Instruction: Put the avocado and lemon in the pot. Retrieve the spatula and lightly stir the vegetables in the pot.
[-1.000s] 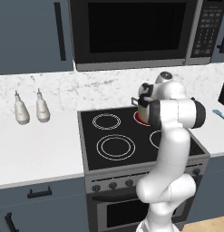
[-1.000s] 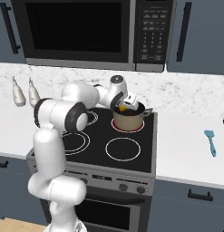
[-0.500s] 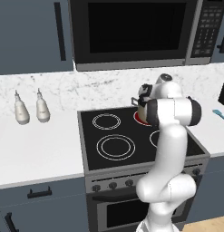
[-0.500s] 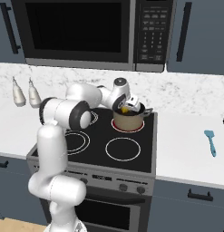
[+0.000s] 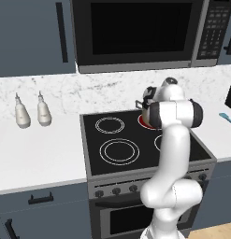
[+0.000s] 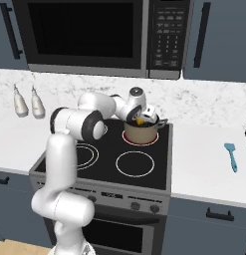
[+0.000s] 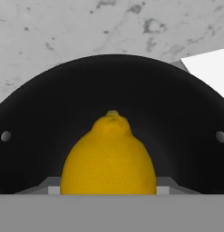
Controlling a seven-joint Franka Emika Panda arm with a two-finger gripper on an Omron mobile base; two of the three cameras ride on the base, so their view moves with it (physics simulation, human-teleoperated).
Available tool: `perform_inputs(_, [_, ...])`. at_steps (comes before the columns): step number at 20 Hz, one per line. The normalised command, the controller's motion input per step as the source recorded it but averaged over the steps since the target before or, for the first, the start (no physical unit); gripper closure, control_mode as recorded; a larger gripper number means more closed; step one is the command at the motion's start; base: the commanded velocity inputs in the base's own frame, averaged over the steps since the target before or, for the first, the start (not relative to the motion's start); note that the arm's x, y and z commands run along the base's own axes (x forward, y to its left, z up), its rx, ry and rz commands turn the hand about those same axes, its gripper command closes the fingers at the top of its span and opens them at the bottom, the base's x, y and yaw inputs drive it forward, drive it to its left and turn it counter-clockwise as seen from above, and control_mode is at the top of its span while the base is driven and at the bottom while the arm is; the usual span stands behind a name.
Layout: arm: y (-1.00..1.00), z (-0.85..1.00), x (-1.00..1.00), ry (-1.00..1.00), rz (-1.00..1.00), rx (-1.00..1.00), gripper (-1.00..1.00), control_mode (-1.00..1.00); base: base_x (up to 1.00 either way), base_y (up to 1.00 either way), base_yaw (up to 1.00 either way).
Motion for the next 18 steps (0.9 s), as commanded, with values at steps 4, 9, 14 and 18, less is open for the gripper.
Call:
perform_inputs(4, [-0.12,-0.16,0.29,0.00,0.02,0.00,1.00,-1.00,0.00,0.00,0.00])
perform_inputs(9, [-0.02,-0.16,0.27,0.00,0.02,0.00,-1.00,-1.00,0.00,0.00,0.00])
perform_inputs(14, [-0.03,-0.06,0.31,0.00,0.02,0.00,-1.00,-1.00,0.00,0.00,0.00])
perform_inputs(18, [0.00,-0.01,0.01,0.00,0.01,0.00,-1.00,-1.00,0.00,0.00,0.00])
